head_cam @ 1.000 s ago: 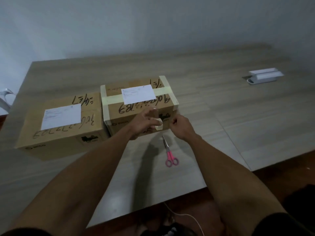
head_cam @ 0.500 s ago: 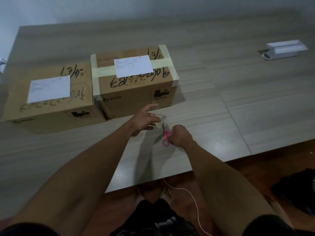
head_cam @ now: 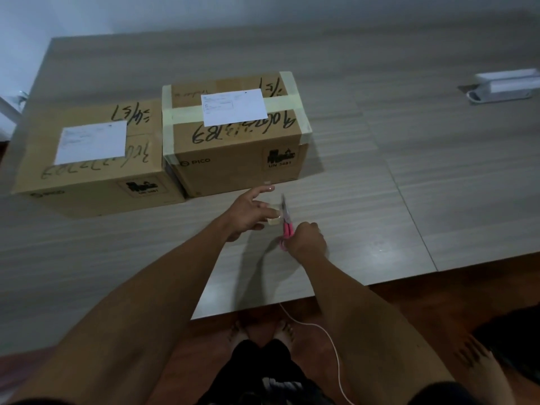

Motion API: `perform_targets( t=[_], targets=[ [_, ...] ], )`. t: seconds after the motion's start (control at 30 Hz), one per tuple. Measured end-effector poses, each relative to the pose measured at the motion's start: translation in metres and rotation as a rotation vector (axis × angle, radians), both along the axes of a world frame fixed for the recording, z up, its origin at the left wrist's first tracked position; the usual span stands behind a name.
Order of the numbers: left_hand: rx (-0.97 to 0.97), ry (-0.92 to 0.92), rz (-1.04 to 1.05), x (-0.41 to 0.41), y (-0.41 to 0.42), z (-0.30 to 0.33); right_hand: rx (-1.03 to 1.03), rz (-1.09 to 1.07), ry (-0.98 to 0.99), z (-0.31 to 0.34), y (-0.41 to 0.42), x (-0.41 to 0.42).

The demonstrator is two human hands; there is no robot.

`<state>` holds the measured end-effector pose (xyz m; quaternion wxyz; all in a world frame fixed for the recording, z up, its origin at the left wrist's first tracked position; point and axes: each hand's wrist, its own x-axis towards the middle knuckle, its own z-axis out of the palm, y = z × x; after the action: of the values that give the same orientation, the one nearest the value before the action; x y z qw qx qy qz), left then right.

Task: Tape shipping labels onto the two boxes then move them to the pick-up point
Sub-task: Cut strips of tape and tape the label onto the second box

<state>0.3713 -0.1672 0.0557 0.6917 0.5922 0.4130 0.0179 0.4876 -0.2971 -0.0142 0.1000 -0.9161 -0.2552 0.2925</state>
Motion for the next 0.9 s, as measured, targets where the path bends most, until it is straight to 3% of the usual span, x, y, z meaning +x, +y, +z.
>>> perform_targets(
  t=[0.23,0.7,0.9],
  targets=[
    [0.036,-0.029,-0.012,-0.008,0.004,0.020,0.053,-0.051,0.049,0.025,0.007,0.012],
    [0.249,-0.114,0.043,-0.035,0.061,0.120,0.023,0.397,0.285,0.181,0.048,0.075],
    [0.306,-0.124,0.084,-0.057,0.088,0.149,0.151,0.357,0.462,0.223,0.067,0.093]
  ],
)
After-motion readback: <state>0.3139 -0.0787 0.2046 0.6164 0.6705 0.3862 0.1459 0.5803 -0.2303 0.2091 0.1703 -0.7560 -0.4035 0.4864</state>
